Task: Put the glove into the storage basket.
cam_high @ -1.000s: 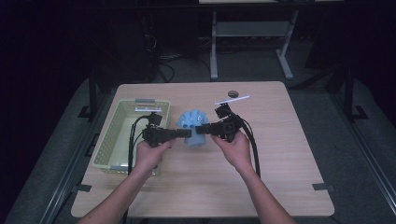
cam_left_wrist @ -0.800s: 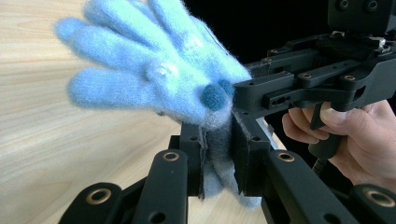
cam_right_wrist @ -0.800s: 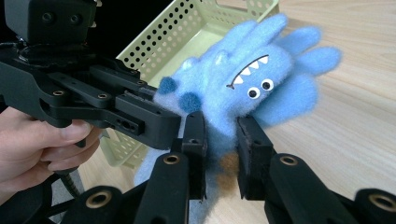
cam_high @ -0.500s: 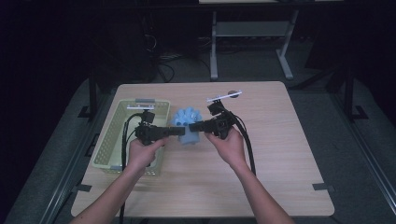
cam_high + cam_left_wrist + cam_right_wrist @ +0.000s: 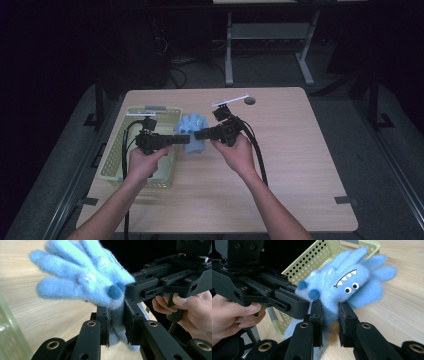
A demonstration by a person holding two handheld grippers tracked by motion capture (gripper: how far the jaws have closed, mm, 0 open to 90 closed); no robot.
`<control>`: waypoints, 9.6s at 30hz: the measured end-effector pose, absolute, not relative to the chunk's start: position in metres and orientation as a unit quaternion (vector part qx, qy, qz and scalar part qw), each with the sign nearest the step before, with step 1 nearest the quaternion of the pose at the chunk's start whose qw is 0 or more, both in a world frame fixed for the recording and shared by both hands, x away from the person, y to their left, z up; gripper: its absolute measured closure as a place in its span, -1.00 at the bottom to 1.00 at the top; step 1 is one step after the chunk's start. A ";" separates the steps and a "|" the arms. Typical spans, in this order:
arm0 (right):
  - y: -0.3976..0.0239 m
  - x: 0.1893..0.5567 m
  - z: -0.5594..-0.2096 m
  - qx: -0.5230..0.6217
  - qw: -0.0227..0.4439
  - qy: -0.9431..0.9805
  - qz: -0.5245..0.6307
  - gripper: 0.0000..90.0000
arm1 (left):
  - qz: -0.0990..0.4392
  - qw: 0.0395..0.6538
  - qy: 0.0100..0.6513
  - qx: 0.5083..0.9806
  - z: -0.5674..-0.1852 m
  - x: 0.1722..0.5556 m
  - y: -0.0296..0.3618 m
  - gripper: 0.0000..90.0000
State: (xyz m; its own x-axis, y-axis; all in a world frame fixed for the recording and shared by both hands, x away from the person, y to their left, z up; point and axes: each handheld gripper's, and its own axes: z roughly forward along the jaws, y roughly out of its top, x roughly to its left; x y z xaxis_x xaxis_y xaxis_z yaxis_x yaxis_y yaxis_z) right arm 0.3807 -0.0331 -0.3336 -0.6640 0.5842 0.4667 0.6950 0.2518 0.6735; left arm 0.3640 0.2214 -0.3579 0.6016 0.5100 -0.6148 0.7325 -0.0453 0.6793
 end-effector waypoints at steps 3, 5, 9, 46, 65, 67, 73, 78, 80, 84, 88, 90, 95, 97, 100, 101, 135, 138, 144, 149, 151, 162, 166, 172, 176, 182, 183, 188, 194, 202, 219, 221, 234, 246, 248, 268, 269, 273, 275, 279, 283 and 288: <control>-0.028 0.382 -0.332 -0.402 0.059 -0.790 -0.459 0.69 | -0.104 0.539 0.437 0.713 -0.356 0.363 0.227 0.68; -0.024 0.382 -0.331 -0.399 0.059 -0.791 -0.460 0.69 | -0.103 0.539 0.439 0.712 -0.356 0.363 0.228 0.68; -0.017 0.384 -0.329 -0.396 0.063 -0.792 -0.461 0.69 | -0.098 0.536 0.438 0.715 -0.354 0.363 0.238 0.68; 0.064 0.399 -0.335 -0.367 0.098 -0.796 -0.472 0.69 | -0.075 0.518 0.476 0.707 -0.349 0.359 0.316 0.70; 0.100 0.417 -0.373 -0.380 0.140 -0.798 -0.447 0.69 | -0.080 0.458 0.528 0.711 -0.374 0.367 0.342 0.70; 0.104 0.419 -0.379 -0.384 0.145 -0.800 -0.439 0.69 | -0.081 0.450 0.534 0.711 -0.378 0.368 0.343 0.70; 0.113 0.425 -0.393 -0.383 0.156 -0.810 -0.417 0.69 | -0.090 0.431 0.544 0.714 -0.392 0.371 0.348 0.72; 0.119 0.427 -0.401 -0.389 0.154 -0.816 -0.400 0.69 | -0.086 0.415 0.557 0.714 -0.402 0.373 0.350 0.73; 0.121 0.428 -0.402 -0.392 0.152 -0.817 -0.394 0.68 | -0.082 0.402 0.561 0.719 -0.405 0.374 0.350 0.73; 0.122 0.428 -0.399 -0.393 0.127 -0.827 -0.383 0.62 | -0.070 0.361 0.573 0.732 -0.411 0.377 0.346 0.73; 0.120 0.425 -0.393 -0.385 0.119 -0.833 -0.380 0.61 | -0.052 0.289 0.575 0.764 -0.413 0.383 0.335 0.69; 0.119 0.424 -0.391 -0.381 0.117 -0.835 -0.381 0.61 | -0.058 0.270 0.580 0.766 -0.415 0.385 0.332 0.62; 0.117 0.420 -0.387 -0.373 0.115 -0.837 -0.383 0.61 | -0.056 0.237 0.588 0.771 -0.414 0.388 0.334 0.29; 0.115 0.417 -0.383 -0.368 0.114 -0.837 -0.389 0.61 | -0.055 0.220 0.593 0.772 -0.413 0.388 0.336 0.24; 0.113 0.415 -0.381 -0.365 0.114 -0.837 -0.392 0.61 | -0.061 0.212 0.604 0.766 -0.415 0.388 0.340 0.23; 0.111 0.413 -0.379 -0.364 0.112 -0.837 -0.394 0.61 | -0.075 0.200 0.608 0.764 -0.418 0.390 0.341 0.22; 0.093 0.407 -0.370 -0.360 0.100 -0.835 -0.405 0.61 | -0.086 0.300 0.587 0.748 -0.404 0.403 0.341 0.85; 0.093 0.407 -0.371 -0.360 0.101 -0.834 -0.405 0.61 | -0.061 0.294 0.564 0.769 -0.405 0.406 0.332 0.84; 0.091 0.407 -0.372 -0.362 0.102 -0.833 -0.406 0.61 | -0.011 0.244 0.589 0.770 -0.411 0.410 0.331 0.43; 0.086 0.408 -0.371 -0.363 0.099 -0.830 -0.412 0.61 | -0.030 0.288 0.586 0.756 -0.402 0.404 0.335 0.52; 0.084 0.408 -0.371 -0.367 0.097 -0.828 -0.413 0.61 | -0.044 0.293 0.573 0.764 -0.401 0.401 0.329 0.64; 0.073 0.409 -0.368 -0.370 0.093 -0.824 -0.419 0.59 | -0.037 0.203 0.569 0.796 -0.416 0.406 0.317 0.56; 0.065 0.409 -0.365 -0.370 0.092 -0.821 -0.425 0.52 | -0.030 0.248 0.574 0.779 -0.404 0.403 0.322 0.47; 0.046 0.410 -0.361 -0.375 0.096 -0.812 -0.437 0.43 | -0.032 0.315 0.560 0.766 -0.385 0.396 0.326 0.40; 0.035 0.411 -0.361 -0.378 0.098 -0.806 -0.444 0.38 | -0.027 0.335 0.546 0.768 -0.377 0.392 0.320 0.36; 0.015 0.410 -0.364 -0.382 0.104 -0.798 -0.455 0.29 | -0.038 0.355 0.534 0.766 -0.374 0.389 0.308 0.28; 0.009 0.410 -0.364 -0.382 0.102 -0.797 -0.457 0.27 | -0.043 0.362 0.531 0.765 -0.373 0.389 0.305 0.26; -0.010 0.409 -0.362 -0.388 0.101 -0.789 -0.465 0.21 | -0.043 0.370 0.516 0.771 -0.369 0.387 0.295 0.22; -0.024 0.407 -0.362 -0.393 0.098 -0.786 -0.468 0.17 | -0.048 0.381 0.512 0.768 -0.366 0.386 0.287 0.13; -0.046 0.404 -0.364 -0.404 0.098 -0.776 -0.475 0.08 | -0.054 0.394 0.511 0.762 -0.365 0.386 0.276 0.00; -0.082 0.400 -0.367 -0.413 0.092 -0.768 -0.481 -0.07 | -0.066 0.412 0.484 0.769 -0.361 0.385 0.241 -0.18; -0.087 0.399 -0.368 -0.413 0.090 -0.767 -0.482 -0.08 | -0.067 0.414 0.482 0.770 -0.361 0.385 0.238 -0.19; -0.119 0.394 -0.371 -0.432 0.093 -0.759 -0.479 -0.12 | -0.069 0.428 0.465 0.772 -0.359 0.379 0.222 -0.24; -0.144 0.389 -0.375 -0.442 0.092 -0.754 -0.476 -0.13 | -0.081 0.438 0.449 0.774 -0.359 0.376 0.204 -0.24; -0.148 0.388 -0.375 -0.443 0.089 -0.752 -0.479 -0.14 | -0.083 0.437 0.446 0.777 -0.360 0.375 0.198 -0.25; -0.190 0.376 -0.391 -0.474 0.089 -0.734 -0.478 -0.18 | -0.108 0.433 0.420 0.790 -0.369 0.367 0.162 -0.32; -0.191 0.376 -0.392 -0.475 0.090 -0.735 -0.476 -0.18 | -0.110 0.435 0.422 0.788 -0.370 0.367 0.161 -0.32; -0.199 0.374 -0.394 -0.479 0.086 -0.733 -0.474 -0.18 | -0.112 0.441 0.418 0.787 -0.372 0.365 0.157 -0.32; -0.202 0.372 -0.395 -0.481 0.088 -0.732 -0.475 -0.18 | -0.115 0.447 0.421 0.781 -0.373 0.366 0.156 -0.32; -0.206 0.371 -0.397 -0.482 0.087 -0.733 -0.471 -0.18 | -0.116 0.447 0.418 0.782 -0.377 0.364 0.151 -0.32; -0.212 0.369 -0.400 -0.487 0.084 -0.733 -0.467 -0.19 | -0.117 0.444 0.413 0.786 -0.381 0.363 0.149 -0.32; -0.219 0.367 -0.403 -0.494 0.086 -0.732 -0.461 -0.20 | -0.120 0.443 0.412 0.787 -0.386 0.359 0.143 -0.33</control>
